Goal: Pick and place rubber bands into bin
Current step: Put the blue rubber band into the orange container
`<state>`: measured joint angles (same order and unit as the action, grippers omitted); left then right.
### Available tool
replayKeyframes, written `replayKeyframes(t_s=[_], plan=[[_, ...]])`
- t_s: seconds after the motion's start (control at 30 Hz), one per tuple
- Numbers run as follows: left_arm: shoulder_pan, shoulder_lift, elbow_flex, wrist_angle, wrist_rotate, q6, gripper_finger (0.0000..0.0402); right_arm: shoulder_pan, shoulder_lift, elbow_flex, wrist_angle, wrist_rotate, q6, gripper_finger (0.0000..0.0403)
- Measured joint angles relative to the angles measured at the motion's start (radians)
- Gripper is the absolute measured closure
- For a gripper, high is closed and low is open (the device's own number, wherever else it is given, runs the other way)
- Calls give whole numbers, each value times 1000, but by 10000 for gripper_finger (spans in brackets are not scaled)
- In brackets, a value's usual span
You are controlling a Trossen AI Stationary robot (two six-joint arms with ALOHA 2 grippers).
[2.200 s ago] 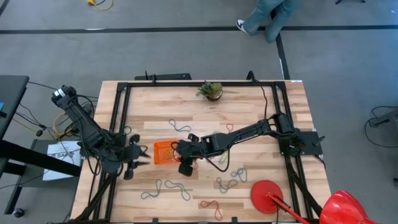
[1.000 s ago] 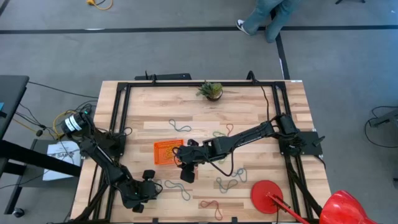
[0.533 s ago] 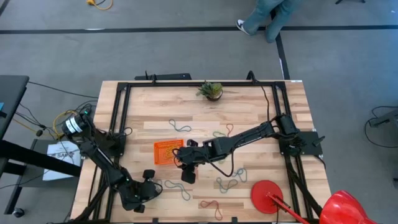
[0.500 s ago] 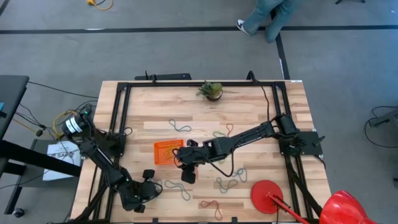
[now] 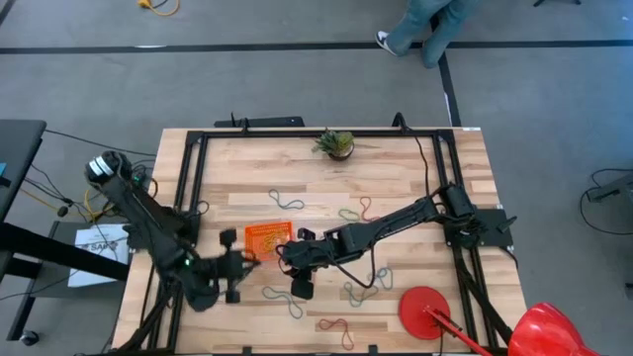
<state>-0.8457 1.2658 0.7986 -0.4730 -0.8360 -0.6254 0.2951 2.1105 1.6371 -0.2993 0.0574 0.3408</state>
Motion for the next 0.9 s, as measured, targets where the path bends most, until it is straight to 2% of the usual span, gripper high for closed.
replayKeyframes(t_s=[0.2,0.43,0.67,0.9], plan=[[148,-46,-1,-135,42,11,401,-1,0,0,0,0,0,291],[252,2,-71,-68,143,43,401,-9,0,0,-3,0,0,291],[268,17,-103,-29,144,43,399,-10,0,0,-7,0,0,291],[268,17,-103,-33,177,54,374,-10,0,0,-7,0,0,291]])
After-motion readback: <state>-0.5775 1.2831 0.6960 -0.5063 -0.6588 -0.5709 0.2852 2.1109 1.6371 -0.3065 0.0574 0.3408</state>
